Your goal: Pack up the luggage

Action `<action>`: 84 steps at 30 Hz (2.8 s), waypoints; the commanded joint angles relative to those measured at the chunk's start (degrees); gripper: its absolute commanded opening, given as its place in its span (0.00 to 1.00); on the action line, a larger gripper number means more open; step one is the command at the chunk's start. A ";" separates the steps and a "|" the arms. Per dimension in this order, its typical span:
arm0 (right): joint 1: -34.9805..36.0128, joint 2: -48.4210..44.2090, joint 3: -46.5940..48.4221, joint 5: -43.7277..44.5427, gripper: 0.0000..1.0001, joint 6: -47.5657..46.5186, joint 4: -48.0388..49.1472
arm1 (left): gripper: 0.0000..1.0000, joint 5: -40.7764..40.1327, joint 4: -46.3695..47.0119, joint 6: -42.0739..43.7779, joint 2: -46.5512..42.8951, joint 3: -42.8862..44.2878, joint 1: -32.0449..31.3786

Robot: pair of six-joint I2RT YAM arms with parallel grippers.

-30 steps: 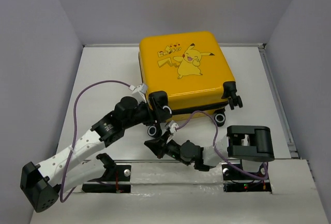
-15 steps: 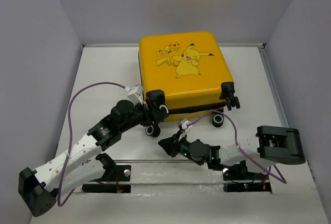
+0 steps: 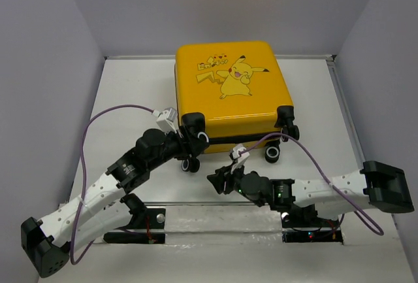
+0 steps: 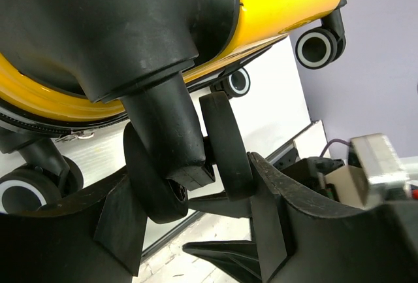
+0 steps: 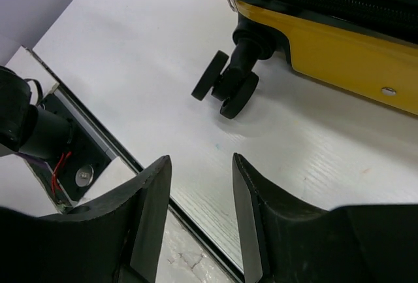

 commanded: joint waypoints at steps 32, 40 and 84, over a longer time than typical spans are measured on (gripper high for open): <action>0.25 -4.98 15.16 3.43 0.98 -10.48 -6.16 | 0.52 3.77 19.46 3.53 -3.64 0.83 -1.06; -8.88 -0.75 16.31 -2.87 0.99 -8.37 0.15 | 0.96 -0.96 15.33 3.01 -6.00 0.92 -1.06; -11.53 25.88 54.70 17.67 0.12 -8.10 -63.53 | 0.51 -8.97 4.06 -4.99 -15.25 -20.68 -1.59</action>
